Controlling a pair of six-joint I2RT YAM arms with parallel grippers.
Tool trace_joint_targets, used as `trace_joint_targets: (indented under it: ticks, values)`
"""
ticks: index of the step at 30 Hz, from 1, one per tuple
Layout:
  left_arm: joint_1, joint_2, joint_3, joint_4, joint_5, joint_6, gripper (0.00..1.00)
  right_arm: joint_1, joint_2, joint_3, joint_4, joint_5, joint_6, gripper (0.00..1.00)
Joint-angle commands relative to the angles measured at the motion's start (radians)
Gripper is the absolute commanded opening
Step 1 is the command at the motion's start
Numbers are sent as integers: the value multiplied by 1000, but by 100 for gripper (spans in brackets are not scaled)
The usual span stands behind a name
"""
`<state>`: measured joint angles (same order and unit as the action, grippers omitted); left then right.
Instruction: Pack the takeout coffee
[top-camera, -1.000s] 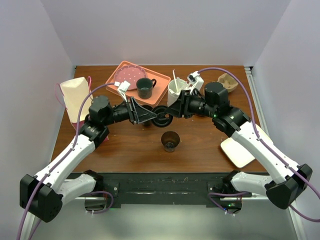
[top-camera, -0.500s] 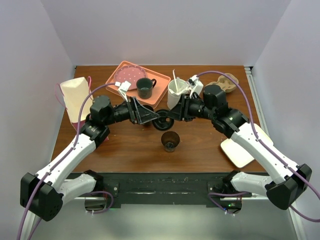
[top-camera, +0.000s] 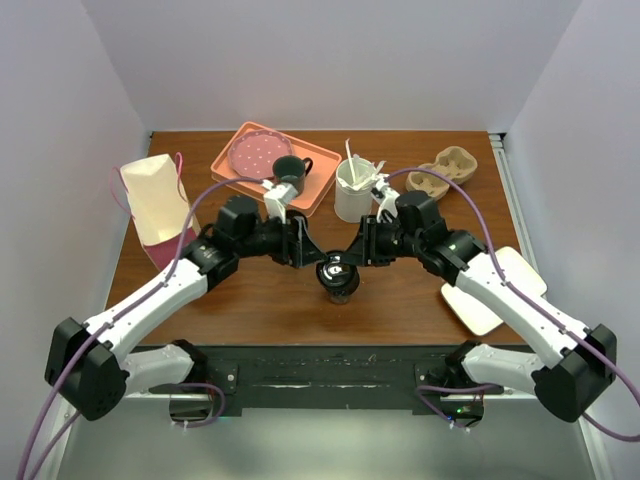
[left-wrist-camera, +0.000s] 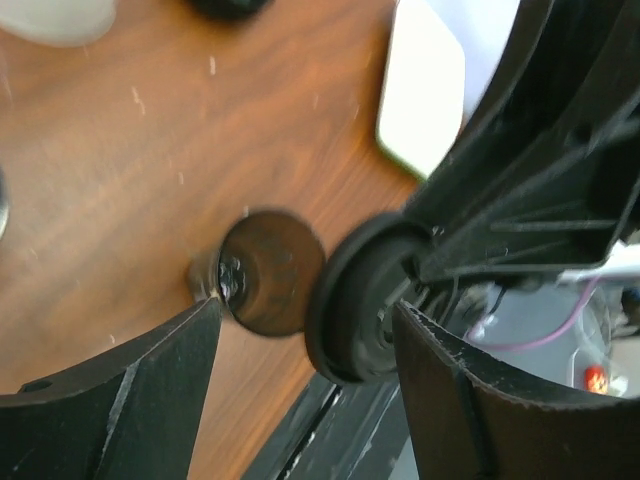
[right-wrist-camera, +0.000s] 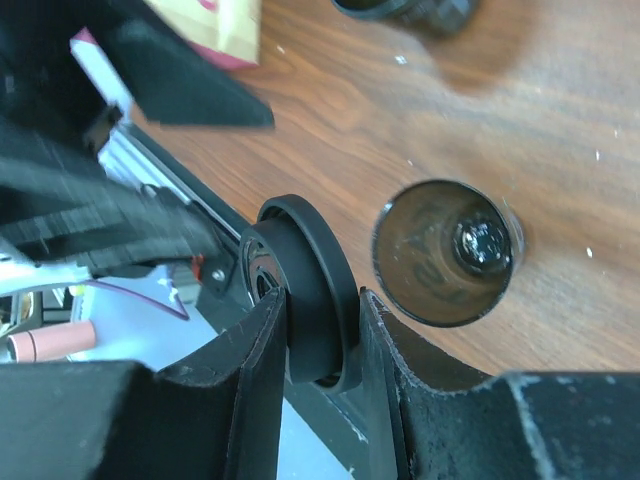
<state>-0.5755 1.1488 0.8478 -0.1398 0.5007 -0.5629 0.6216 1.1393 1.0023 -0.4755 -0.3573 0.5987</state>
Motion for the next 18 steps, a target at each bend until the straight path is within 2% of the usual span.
trace_joint_targets:
  ticks: [1,8,18]
  values:
    - [-52,15,13,-50,-93,77,72,-2,16,-34,67,-15,9,24]
    - [-57,38,-29,-11,-93,78,68,-3,60,-85,112,-5,21,24]
    - [-57,58,-59,5,-82,113,66,-10,126,-71,115,24,21,23]
